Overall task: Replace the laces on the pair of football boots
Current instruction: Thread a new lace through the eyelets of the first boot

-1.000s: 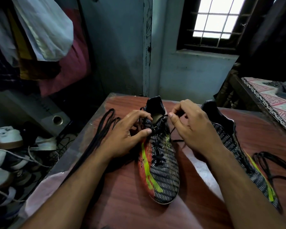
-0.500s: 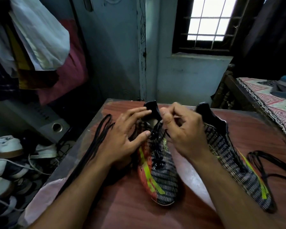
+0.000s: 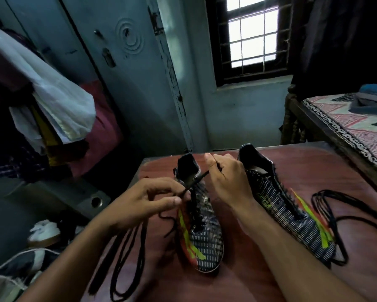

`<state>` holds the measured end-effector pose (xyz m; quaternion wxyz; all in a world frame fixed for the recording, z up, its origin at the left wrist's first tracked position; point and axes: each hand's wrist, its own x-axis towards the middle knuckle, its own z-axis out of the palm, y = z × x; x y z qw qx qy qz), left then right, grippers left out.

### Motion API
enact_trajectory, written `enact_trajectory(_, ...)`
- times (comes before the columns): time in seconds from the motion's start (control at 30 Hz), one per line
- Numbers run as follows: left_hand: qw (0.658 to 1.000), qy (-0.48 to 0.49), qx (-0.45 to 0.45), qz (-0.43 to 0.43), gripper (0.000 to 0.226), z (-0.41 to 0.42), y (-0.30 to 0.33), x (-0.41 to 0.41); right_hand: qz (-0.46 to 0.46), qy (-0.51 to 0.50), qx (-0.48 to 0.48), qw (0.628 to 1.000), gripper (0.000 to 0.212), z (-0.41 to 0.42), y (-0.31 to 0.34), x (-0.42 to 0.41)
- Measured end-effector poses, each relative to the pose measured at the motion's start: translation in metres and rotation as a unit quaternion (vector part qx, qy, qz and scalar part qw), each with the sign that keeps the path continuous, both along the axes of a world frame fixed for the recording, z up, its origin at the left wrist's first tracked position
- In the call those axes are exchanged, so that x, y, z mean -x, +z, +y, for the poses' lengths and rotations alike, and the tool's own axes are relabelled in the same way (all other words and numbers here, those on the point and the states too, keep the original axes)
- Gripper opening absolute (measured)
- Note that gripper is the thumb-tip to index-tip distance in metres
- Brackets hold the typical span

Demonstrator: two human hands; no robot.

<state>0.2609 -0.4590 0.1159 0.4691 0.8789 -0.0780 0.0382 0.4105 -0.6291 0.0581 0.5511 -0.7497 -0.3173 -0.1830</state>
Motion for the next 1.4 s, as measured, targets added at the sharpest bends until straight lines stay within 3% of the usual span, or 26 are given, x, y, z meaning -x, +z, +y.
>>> enact_trajectory(0.1, 0.998, 0.063, -0.011, -0.004, 0.019, -0.020, 0.013, -0.003, -0.017, 0.060, -0.030, 0.998, 0.045, 0.003, 0.006, 0.014)
enact_trajectory(0.23, 0.992, 0.050, -0.119, 0.010, 0.012, -0.035, 0.022, -0.004, -0.049, 0.119, 0.018, 0.991, 0.044, 0.007, 0.004, 0.021)
enact_trajectory(0.4, 0.991, 0.082, -0.102, -0.038, 0.011, -0.022, 0.017, 0.026, -0.002, 0.043, -0.002, 0.999, 0.057, 0.000, -0.001, 0.000)
enact_trajectory(0.5, 0.994, 0.089, -0.058, 0.002, 0.013, -0.005, 0.008, 0.055, 0.034, 0.007, -0.010, 0.999, 0.060, -0.001, -0.008, -0.007)
enact_trajectory(0.6, 0.989, 0.099, -0.097, 0.051, 0.010, -0.001, 0.001, 0.071, 0.036, 0.012, 0.018, 0.999, 0.057, 0.000, -0.011, -0.004)
enact_trajectory(0.67, 0.980, 0.146, -0.130, 0.028, 0.021, -0.014, -0.003, 0.064, 0.010, 0.037, 0.024, 0.999, 0.055, 0.003, -0.009, 0.003)
enact_trajectory(0.73, 0.977, 0.192, -0.091, -0.017, 0.034, -0.035, -0.007, 0.046, -0.015, 0.092, 0.032, 0.995, 0.054, 0.009, -0.008, 0.014)
enact_trajectory(0.83, 0.975, 0.211, -0.060, -0.045, 0.018, -0.054, -0.020, 0.021, -0.039, 0.146, 0.048, 0.987, 0.054, 0.016, -0.012, 0.025)
enact_trajectory(0.93, 0.962, 0.255, -0.044, -0.083, 0.012, -0.054, -0.025, 0.012, -0.027, 0.138, 0.031, 0.990, 0.058, 0.012, -0.012, 0.018)
enact_trajectory(1.13, 0.928, 0.332, -0.145, -0.090, 0.016, -0.039, -0.030, 0.031, 0.052, 0.058, -0.001, 0.997, 0.065, 0.006, -0.012, 0.005)
enact_trajectory(1.3, 0.938, 0.300, -0.132, -0.114, 0.007, -0.042, -0.033, 0.039, 0.053, 0.074, -0.026, 0.996, 0.062, 0.008, -0.012, 0.008)
enact_trajectory(1.4, 0.955, 0.251, -0.096, -0.125, 0.029, -0.050, -0.026, 0.015, 0.074, 0.123, -0.034, 0.989, 0.065, 0.014, -0.014, 0.014)
